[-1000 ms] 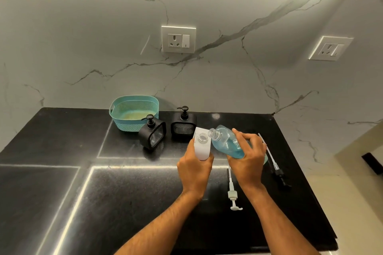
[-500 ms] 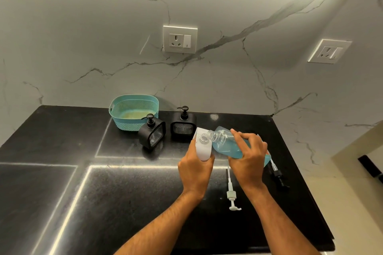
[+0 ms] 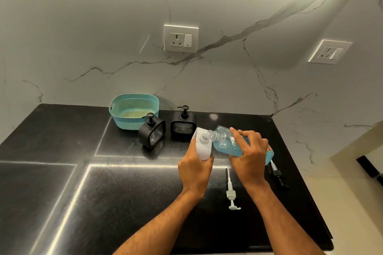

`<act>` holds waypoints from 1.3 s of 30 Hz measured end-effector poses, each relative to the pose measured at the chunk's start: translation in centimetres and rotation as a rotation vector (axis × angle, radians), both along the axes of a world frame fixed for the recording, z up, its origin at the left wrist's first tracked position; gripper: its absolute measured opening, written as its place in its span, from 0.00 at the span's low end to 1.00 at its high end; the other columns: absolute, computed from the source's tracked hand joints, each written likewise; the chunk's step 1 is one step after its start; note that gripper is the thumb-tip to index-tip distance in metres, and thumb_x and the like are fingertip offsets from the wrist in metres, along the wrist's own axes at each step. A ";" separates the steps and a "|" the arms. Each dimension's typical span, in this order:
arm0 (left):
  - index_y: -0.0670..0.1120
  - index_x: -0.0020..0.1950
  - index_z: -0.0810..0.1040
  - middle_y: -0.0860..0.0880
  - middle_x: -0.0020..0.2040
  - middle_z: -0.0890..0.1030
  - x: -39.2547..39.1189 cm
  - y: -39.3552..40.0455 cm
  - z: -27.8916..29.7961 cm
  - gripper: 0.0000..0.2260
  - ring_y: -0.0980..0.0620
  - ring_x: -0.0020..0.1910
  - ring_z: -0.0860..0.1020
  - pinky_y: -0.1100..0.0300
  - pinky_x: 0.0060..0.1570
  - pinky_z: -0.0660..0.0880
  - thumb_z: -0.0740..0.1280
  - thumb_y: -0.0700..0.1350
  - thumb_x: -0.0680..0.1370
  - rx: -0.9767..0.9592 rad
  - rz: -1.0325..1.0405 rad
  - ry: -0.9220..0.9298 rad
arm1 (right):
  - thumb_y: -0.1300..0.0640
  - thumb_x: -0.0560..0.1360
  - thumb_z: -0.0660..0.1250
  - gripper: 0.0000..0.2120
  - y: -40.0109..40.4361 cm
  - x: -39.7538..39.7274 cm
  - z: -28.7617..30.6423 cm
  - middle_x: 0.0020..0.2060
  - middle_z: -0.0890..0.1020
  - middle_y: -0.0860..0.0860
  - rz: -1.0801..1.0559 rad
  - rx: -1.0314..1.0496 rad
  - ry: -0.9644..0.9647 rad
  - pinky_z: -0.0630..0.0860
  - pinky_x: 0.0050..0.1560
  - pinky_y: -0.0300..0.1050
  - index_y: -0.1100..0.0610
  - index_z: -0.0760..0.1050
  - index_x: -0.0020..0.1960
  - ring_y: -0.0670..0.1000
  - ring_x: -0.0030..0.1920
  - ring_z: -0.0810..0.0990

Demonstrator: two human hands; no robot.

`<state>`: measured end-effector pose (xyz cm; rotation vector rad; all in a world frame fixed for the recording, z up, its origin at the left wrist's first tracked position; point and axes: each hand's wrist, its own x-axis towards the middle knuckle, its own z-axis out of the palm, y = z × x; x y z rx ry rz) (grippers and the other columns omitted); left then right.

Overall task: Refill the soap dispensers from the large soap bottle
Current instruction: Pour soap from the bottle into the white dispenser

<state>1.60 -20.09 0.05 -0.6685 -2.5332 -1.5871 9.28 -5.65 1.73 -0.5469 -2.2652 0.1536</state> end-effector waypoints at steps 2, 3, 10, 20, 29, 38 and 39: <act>0.43 0.76 0.72 0.46 0.66 0.83 0.0 0.0 0.0 0.35 0.48 0.57 0.85 0.55 0.54 0.84 0.80 0.50 0.73 -0.004 -0.002 0.001 | 0.61 0.61 0.86 0.40 0.0 0.0 0.2 0.58 0.78 0.54 -0.002 0.014 -0.006 0.72 0.55 0.45 0.56 0.77 0.71 0.53 0.59 0.74; 0.43 0.76 0.72 0.46 0.66 0.83 0.0 0.0 0.0 0.35 0.48 0.57 0.85 0.56 0.54 0.84 0.80 0.49 0.73 -0.008 0.000 0.003 | 0.61 0.61 0.85 0.40 0.0 0.0 0.2 0.58 0.78 0.54 -0.004 0.021 -0.009 0.71 0.56 0.44 0.56 0.77 0.71 0.54 0.59 0.74; 0.43 0.77 0.72 0.46 0.67 0.82 0.0 0.1 0.1 0.34 0.48 0.58 0.84 0.55 0.55 0.84 0.79 0.49 0.74 -0.004 -0.010 -0.001 | 0.61 0.61 0.86 0.40 0.2 0.1 0.4 0.58 0.79 0.56 -0.009 0.036 -0.028 0.75 0.56 0.51 0.56 0.77 0.71 0.56 0.60 0.76; 0.44 0.77 0.71 0.46 0.67 0.82 0.0 0.2 0.2 0.34 0.48 0.59 0.84 0.56 0.55 0.84 0.79 0.49 0.74 -0.004 -0.017 -0.009 | 0.62 0.61 0.86 0.39 0.3 0.1 0.7 0.58 0.79 0.56 -0.006 0.050 -0.028 0.78 0.56 0.57 0.56 0.78 0.70 0.56 0.60 0.75; 0.45 0.76 0.72 0.48 0.65 0.83 -0.1 0.2 0.2 0.33 0.50 0.56 0.85 0.57 0.54 0.84 0.79 0.48 0.73 0.004 -0.010 0.011 | 0.63 0.60 0.86 0.40 0.4 0.2 0.8 0.58 0.78 0.55 0.006 0.077 -0.013 0.79 0.54 0.59 0.56 0.78 0.70 0.54 0.60 0.73; 0.44 0.77 0.71 0.46 0.67 0.82 0.0 0.1 0.1 0.34 0.48 0.59 0.84 0.55 0.55 0.84 0.79 0.48 0.74 0.009 -0.027 0.006 | 0.62 0.60 0.86 0.39 0.5 0.2 1.0 0.58 0.79 0.56 0.012 0.078 -0.023 0.78 0.55 0.58 0.56 0.78 0.70 0.54 0.60 0.73; 0.44 0.77 0.71 0.46 0.67 0.82 0.0 0.1 0.2 0.34 0.48 0.59 0.84 0.55 0.55 0.84 0.79 0.48 0.74 0.007 -0.028 0.007 | 0.62 0.60 0.86 0.39 0.5 0.3 1.0 0.58 0.79 0.56 0.011 0.078 -0.024 0.78 0.55 0.58 0.57 0.78 0.70 0.54 0.60 0.73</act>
